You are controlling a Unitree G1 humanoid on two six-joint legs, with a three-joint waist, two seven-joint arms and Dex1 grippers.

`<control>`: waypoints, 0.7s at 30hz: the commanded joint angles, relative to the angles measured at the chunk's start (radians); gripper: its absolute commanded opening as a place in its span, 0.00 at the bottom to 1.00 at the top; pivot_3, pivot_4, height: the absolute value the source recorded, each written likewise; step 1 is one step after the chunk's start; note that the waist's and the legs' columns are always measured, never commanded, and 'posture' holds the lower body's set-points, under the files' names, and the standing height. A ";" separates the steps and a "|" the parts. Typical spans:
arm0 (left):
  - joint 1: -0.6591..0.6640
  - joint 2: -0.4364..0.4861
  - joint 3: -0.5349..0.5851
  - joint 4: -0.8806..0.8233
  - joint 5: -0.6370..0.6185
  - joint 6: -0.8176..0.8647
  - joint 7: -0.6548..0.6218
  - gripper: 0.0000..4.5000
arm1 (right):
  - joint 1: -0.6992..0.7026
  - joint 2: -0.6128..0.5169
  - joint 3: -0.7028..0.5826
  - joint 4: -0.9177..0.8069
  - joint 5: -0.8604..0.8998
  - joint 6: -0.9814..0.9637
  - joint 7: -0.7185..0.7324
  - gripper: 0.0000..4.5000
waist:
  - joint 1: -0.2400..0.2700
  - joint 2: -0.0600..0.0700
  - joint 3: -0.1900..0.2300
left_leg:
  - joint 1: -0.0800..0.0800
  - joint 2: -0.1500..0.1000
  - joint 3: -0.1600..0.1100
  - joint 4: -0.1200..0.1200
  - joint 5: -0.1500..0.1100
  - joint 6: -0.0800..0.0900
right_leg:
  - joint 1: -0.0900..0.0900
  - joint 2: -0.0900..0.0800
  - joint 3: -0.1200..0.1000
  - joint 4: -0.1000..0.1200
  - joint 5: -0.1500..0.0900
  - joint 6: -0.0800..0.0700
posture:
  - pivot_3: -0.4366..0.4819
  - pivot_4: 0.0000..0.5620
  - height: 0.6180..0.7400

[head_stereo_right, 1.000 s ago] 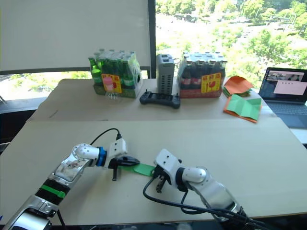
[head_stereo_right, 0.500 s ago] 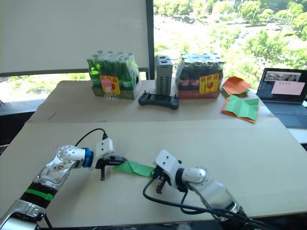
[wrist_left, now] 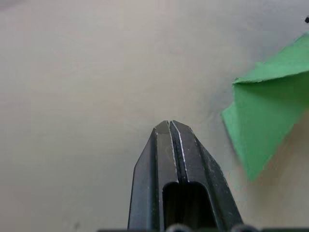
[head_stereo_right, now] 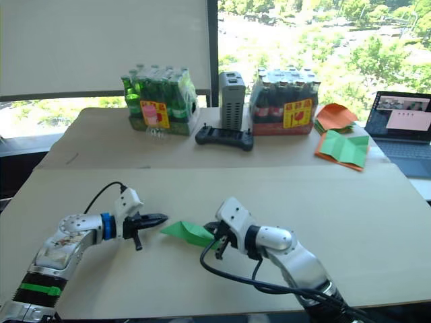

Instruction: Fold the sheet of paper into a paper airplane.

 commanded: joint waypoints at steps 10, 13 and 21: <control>0.283 -0.011 0.276 -0.419 -0.325 0.254 0.119 0.00 | 0.068 -0.056 -0.193 -0.168 0.143 0.008 0.035 0.01 | 0.002 0.001 0.001 | -0.001 0.000 -0.001 -0.002 0.000 0.000 | 0.000 -0.001 -0.002 -0.002 0.000 0.000 | 0.48 0.27 0.49; 0.346 -0.025 0.279 -0.471 -0.354 0.271 0.147 0.00 | 0.122 -0.067 -0.201 -0.226 0.184 0.002 0.044 0.01 | 0.003 0.001 0.001 | 0.000 0.000 -0.001 -0.001 0.000 0.000 | 0.002 -0.001 -0.002 -0.002 0.000 0.000 | 0.48 0.27 0.49; 0.379 -0.037 0.288 -0.523 -0.432 0.291 0.182 0.19 | 0.185 -0.144 -0.124 -0.251 0.165 -0.079 0.123 0.52 | 0.011 0.000 0.002 | 0.001 0.000 -0.001 -0.001 0.000 0.000 | 0.003 -0.001 -0.002 -0.002 0.001 -0.002 | 0.48 0.27 0.49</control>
